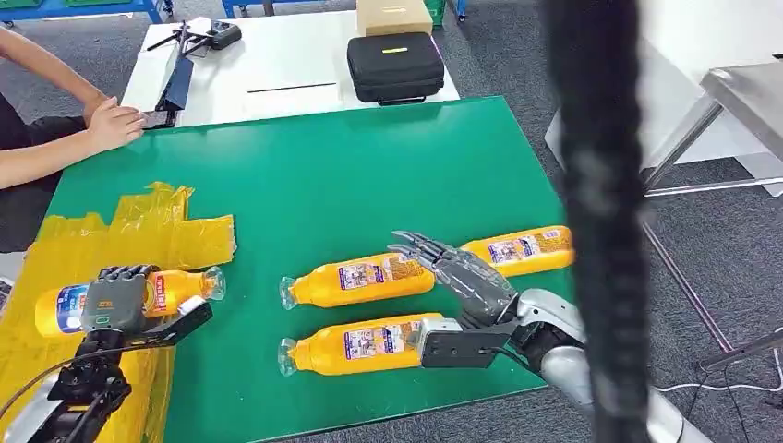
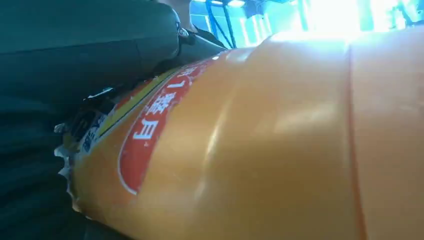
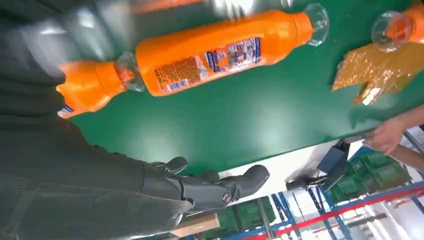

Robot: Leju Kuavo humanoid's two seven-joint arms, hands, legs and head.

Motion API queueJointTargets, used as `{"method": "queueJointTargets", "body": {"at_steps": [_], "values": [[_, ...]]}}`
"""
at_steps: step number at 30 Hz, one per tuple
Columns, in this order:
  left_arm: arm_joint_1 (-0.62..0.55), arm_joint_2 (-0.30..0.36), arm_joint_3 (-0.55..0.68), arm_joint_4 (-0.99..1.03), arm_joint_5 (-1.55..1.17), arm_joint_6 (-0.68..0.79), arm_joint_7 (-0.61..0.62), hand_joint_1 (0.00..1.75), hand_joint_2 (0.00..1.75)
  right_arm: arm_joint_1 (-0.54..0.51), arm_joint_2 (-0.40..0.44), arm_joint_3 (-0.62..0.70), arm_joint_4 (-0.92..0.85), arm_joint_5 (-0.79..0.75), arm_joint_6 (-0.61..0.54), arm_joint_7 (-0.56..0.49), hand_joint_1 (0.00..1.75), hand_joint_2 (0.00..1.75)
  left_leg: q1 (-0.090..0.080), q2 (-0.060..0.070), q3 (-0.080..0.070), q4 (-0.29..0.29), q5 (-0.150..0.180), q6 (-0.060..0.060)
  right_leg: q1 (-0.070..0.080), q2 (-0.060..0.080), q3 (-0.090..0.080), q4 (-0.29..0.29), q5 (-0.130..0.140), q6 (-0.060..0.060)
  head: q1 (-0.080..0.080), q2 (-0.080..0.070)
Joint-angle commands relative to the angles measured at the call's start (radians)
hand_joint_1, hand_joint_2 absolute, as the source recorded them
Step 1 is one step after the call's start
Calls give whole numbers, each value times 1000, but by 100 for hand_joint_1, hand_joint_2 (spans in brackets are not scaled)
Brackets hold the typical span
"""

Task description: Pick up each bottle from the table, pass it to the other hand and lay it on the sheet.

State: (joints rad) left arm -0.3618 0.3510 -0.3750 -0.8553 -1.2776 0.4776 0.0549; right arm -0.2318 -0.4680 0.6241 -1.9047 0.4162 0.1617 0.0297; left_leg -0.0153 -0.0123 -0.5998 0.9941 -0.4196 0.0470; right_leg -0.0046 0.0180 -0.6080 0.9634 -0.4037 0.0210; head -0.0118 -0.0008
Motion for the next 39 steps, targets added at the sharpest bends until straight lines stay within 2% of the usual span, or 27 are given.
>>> {"method": "queueJointTargets", "body": {"at_steps": [1, 2, 5, 6, 9, 12, 17, 20, 25, 29, 36, 39], "values": [[-39, -14, -56, 117, -9, -60, 13, 21, 175, 2, -52, 89, 16, 47, 98, 79, 0, 175, 1, 1, 5, -1, -1, -4, 1, -2, 5, 0, -1, -1, 0, 0], [-31, -16, -53, 107, -8, -58, 11, 0, 175, 0, -54, 96, 25, 69, 106, 96, 0, 175, 1, 0, 5, -1, 0, -4, 1, -2, 4, -1, -1, -1, 0, 0], [1, -21, -30, 48, 42, -103, -34, 0, 175, -9, -53, 104, 63, 117, 124, 141, 0, 175, 1, 1, 6, -1, 0, -5, 1, -1, 6, 0, -1, -1, 0, 0], [7, -23, -25, 36, 57, -110, -50, 0, 0, -9, -52, 104, 71, 123, 126, 147, 0, 175, 1, 1, 5, -1, 0, -5, 1, -1, 4, 0, -1, 0, 0, 0], [39, -34, 17, -47, 195, -212, -131, 0, 0, -8, -30, 111, 140, 165, 106, 166, 0, 175, 1, 1, 5, -2, 1, -5, 0, 0, 4, 0, 0, 0, 0, 0], [61, -48, 63, -135, 433, -405, -226, 0, 0, -14, -4, 110, 193, 145, 108, 176, 0, 175, 1, 1, 7, -2, 1, -6, 1, -1, 6, -1, 0, 0, 0, 0], [79, -31, 85, -314, 746, -562, -270, 0, 0, 30, 37, 89, 191, 155, 131, 217, 0, 175, 1, -6, 7, -2, 2, -5, 1, -6, 8, 0, 0, -1, 0, 0], [87, -21, 93, -400, 851, -590, -262, 0, 0, 44, 47, 83, 193, 156, 140, 225, 0, 175, 2, -5, 6, -1, 2, -6, 2, -6, 7, 0, 0, -1, 0, 0], [90, -28, 102, -405, 889, -578, -282, 0, 0, 42, 53, 77, 197, 150, 145, 228, 0, 175, 1, -5, 5, 0, 1, -7, 2, -7, 5, 2, -2, -1, 0, 0], [127, -26, 144, -558, 1028, -557, -302, 0, 0, 69, 70, 71, 199, 123, 148, 224, 0, 175, 2, -6, 2, 0, 2, -6, 2, -7, 3, 1, -1, -1, 0, 0], [166, -37, 162, -669, 1060, -535, -285, 0, 0, 106, 108, 79, 185, 112, 148, 238, 0, 175, 2, -6, 2, 0, 1, -6, 2, -7, 3, 1, -2, -1, 0, 0], [181, -48, 168, -686, 1056, -532, -277, 0, 0, 97, 124, 88, 219, 168, 125, 257, 0, 175, 2, -6, 1, -1, 2, -5, 2, -6, 1, 1, -1, -1, 0, 0]]}}
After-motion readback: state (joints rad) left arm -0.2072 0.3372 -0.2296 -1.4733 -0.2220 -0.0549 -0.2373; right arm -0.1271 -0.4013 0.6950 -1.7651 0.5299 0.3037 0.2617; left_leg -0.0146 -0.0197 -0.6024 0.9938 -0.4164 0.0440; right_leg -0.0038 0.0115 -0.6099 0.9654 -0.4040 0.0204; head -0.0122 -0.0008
